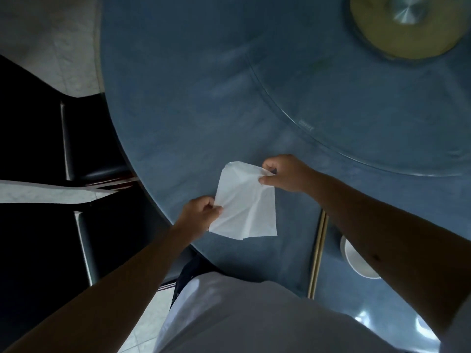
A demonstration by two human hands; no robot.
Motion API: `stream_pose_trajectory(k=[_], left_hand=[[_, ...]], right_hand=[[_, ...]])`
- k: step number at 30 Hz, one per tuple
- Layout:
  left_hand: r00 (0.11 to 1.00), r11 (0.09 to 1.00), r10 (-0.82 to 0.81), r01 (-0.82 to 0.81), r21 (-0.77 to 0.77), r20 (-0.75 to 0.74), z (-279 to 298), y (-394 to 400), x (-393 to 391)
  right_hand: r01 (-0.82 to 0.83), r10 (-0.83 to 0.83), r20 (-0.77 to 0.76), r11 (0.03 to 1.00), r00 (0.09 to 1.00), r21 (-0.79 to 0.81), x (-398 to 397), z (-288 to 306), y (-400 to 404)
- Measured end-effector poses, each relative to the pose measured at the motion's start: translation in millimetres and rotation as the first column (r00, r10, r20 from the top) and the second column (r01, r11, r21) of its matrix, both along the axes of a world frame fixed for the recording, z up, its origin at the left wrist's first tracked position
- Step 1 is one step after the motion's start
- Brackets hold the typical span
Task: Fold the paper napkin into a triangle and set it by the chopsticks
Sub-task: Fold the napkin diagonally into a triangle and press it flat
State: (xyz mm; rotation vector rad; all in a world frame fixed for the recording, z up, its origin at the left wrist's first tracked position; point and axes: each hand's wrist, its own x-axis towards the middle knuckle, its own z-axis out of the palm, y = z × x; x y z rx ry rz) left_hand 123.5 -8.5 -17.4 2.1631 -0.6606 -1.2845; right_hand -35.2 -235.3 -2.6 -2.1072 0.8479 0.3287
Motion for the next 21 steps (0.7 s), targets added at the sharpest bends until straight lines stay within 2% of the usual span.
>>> stream_pose_trajectory(k=[3, 5, 10, 14, 16, 18, 21], left_hand=[[0.998, 0.998, 0.037, -0.034, -0.05, 0.056, 2.1, 0.2, 1.8], [0.997, 0.99, 0.078, -0.075, -0.116, 0.023, 7.9, -0.8, 4.2], [0.962, 0.935, 0.166, -0.223, -0.274, -0.218, 24.1, -3.2, 12.8], [0.897, 0.92, 0.14, -0.274, -0.281, -0.418, 35.6, -3.7, 21.0], [0.874, 0.93, 0.124, -0.267, -0.252, -0.47, 37.2, -5.3, 23.9], [0.901, 0.956, 0.1, -0.204, -0.209, -0.422, 33.5, -8.8, 25.3], [0.989, 0.995, 0.003, -0.018, -0.099, -0.15, 19.6, -19.4, 27.8]], right_hand=[[0.064, -0.067, 0.028, 0.992, 0.997, 0.107, -6.9, 0.7, -2.2], [0.103, -0.113, 0.062, 0.984, 0.992, 0.148, -9.4, 3.6, -0.5], [0.223, -0.266, 0.152, 0.943, 0.952, 0.248, -17.0, 16.4, 14.7], [0.31, -0.386, 0.17, 0.884, 0.907, 0.351, -29.8, 25.0, 28.1], [0.348, -0.425, 0.14, 0.857, 0.894, 0.38, -36.6, 25.2, 33.2], [0.372, -0.428, 0.092, 0.857, 0.899, 0.357, -39.5, 23.2, 36.3], [0.433, -0.465, 0.034, 0.848, 0.885, 0.306, -39.5, 12.6, 40.1]])
